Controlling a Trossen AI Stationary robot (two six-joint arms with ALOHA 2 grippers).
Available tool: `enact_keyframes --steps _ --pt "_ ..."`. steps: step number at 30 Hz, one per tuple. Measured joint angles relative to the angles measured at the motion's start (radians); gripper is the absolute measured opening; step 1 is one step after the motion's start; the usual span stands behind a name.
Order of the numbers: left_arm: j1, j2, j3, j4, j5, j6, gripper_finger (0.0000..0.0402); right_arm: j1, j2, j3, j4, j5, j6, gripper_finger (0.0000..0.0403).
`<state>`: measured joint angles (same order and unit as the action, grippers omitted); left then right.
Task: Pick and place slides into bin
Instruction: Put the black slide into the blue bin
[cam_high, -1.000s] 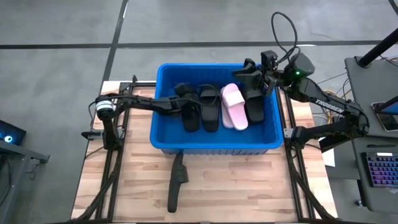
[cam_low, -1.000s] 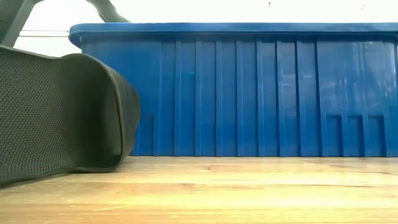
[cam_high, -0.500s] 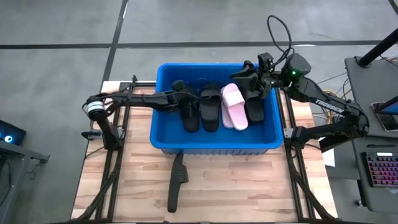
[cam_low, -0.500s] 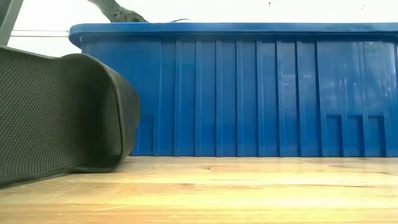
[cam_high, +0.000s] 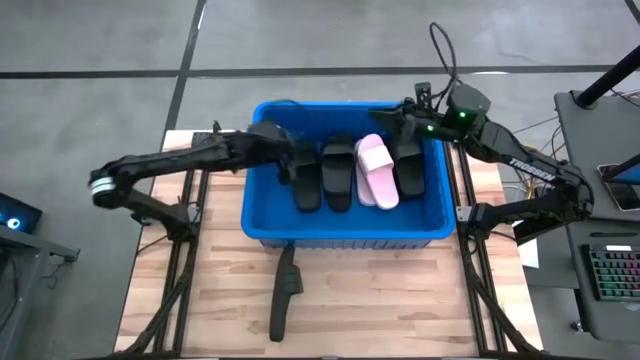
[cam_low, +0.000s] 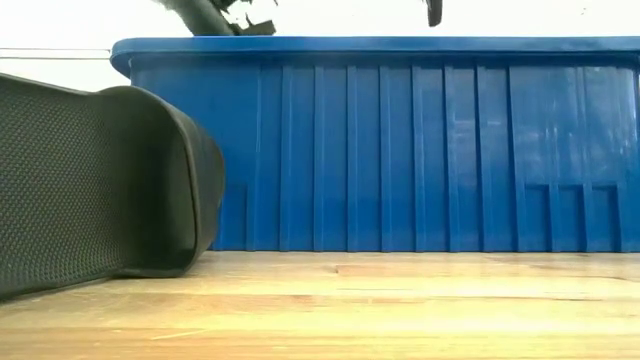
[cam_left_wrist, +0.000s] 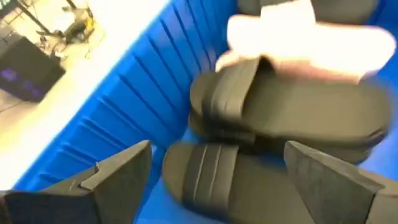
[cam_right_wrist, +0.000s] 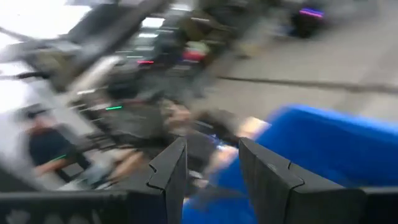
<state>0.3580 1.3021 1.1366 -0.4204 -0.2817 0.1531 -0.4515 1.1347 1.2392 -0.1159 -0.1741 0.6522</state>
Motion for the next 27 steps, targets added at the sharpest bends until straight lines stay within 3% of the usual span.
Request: enact_keyframes --steps 8,11,18,27 --pt "0.0 -0.208 0.043 0.009 0.141 -0.172 0.035 0.005 0.013 0.152 -0.676 0.483 0.08 0.0137" --pt "0.0 -0.246 0.062 0.028 0.227 -0.246 0.035 0.008 0.03 0.194 -0.865 0.574 0.128 0.0137" --pt "-0.019 -0.253 0.093 0.074 0.275 -0.28 0.035 0.009 0.059 0.21 -0.952 0.566 0.16 0.0137" --pt "-0.068 -0.183 0.169 0.079 0.403 -0.386 0.035 0.009 0.107 0.208 -0.958 0.331 0.155 0.0137"
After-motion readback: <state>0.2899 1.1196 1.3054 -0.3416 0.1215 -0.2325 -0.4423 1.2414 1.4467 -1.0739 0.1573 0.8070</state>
